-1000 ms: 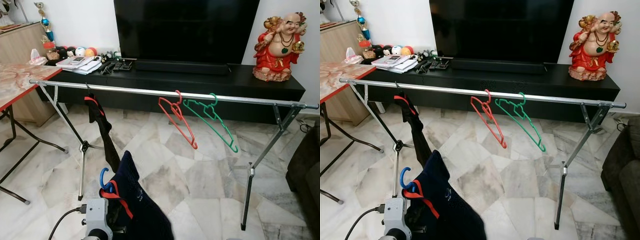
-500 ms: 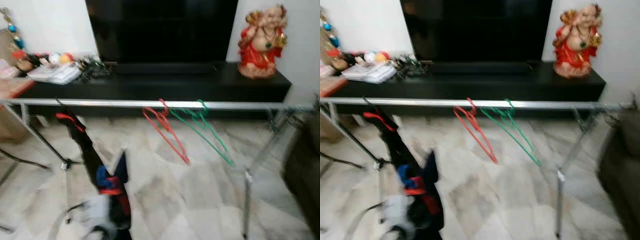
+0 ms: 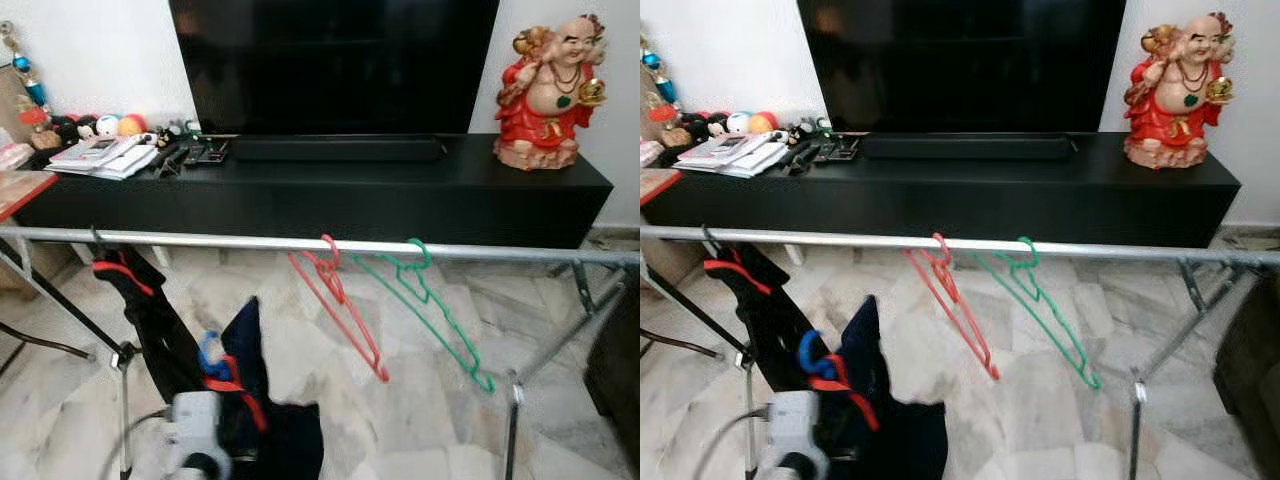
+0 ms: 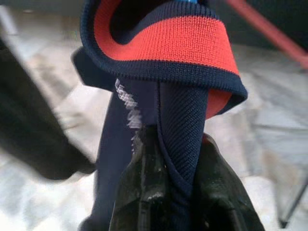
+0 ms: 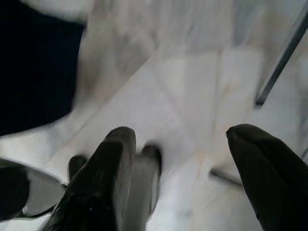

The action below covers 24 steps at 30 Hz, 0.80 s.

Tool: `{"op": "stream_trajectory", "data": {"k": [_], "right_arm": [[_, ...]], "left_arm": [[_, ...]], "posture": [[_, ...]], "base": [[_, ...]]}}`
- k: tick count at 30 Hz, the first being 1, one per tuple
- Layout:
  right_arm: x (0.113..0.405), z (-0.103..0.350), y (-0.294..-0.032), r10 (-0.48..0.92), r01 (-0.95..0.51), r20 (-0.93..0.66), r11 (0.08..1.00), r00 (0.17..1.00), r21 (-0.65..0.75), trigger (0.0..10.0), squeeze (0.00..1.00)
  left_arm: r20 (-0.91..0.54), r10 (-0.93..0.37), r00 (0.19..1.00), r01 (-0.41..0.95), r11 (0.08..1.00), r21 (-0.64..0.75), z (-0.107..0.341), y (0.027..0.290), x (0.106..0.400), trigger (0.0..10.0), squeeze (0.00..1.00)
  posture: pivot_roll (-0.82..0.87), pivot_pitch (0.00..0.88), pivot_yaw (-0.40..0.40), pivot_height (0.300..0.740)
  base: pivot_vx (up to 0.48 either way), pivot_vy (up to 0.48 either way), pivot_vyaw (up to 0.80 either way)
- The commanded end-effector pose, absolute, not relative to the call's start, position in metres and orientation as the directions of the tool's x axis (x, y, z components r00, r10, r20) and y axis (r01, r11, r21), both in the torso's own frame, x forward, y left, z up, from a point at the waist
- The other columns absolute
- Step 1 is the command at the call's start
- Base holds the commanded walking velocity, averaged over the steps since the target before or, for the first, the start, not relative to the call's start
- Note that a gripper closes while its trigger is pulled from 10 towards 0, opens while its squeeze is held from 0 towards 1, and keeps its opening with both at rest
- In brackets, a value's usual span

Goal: Hang hanger

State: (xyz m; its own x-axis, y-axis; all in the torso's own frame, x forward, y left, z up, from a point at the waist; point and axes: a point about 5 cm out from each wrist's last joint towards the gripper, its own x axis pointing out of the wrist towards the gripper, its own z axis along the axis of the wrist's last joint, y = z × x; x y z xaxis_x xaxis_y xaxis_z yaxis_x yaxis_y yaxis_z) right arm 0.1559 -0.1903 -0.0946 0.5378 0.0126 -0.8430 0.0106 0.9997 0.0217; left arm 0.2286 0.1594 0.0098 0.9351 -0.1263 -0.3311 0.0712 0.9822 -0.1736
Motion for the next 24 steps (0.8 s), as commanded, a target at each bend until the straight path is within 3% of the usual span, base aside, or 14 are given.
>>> {"op": "stream_trajectory", "data": {"k": [1, 7, 20, 24], "right_arm": [[0.160, -0.094, -0.180, 0.039, -0.003, -0.835, 0.999, 0.549, 0.045, 10.0, 0.00], [0.160, -0.094, -0.181, 0.040, -0.007, -0.835, 0.999, 0.549, 0.044, 10.0, 0.00], [0.160, -0.094, -0.181, 0.041, -0.012, -0.836, 0.999, 0.547, 0.041, 10.0, 0.00], [0.160, -0.094, -0.180, 0.040, -0.015, -0.836, 0.999, 0.548, 0.038, 10.0, 0.00]], "left_arm": [[-0.299, -0.100, 0.949, 0.058, 0.988, -0.146, 0.017, 0.170, 0.232, 10.0, 0.00], [-0.304, -0.105, 0.947, 0.065, 0.988, -0.139, 0.017, 0.169, 0.232, 10.0, 0.00], [-0.287, -0.110, 0.952, 0.078, 0.990, -0.121, 0.022, 0.173, 0.237, 10.0, 0.00], [-0.255, -0.233, 0.938, 0.228, 0.972, -0.049, 0.034, 0.173, 0.245, 10.0, 0.00]], "posture": [[-0.03, 0.023, 0.009, 0.740], [-0.03, 0.027, 0.010, 0.740], [-0.03, 0.030, 0.010, 0.740], [-0.03, 0.027, 0.011, 0.740]], "base": [[0.401, 0.000, 0.00], [0.349, 0.000, 0.00], [0.000, 0.000, 0.00], [0.000, 0.000, 0.00]]}}
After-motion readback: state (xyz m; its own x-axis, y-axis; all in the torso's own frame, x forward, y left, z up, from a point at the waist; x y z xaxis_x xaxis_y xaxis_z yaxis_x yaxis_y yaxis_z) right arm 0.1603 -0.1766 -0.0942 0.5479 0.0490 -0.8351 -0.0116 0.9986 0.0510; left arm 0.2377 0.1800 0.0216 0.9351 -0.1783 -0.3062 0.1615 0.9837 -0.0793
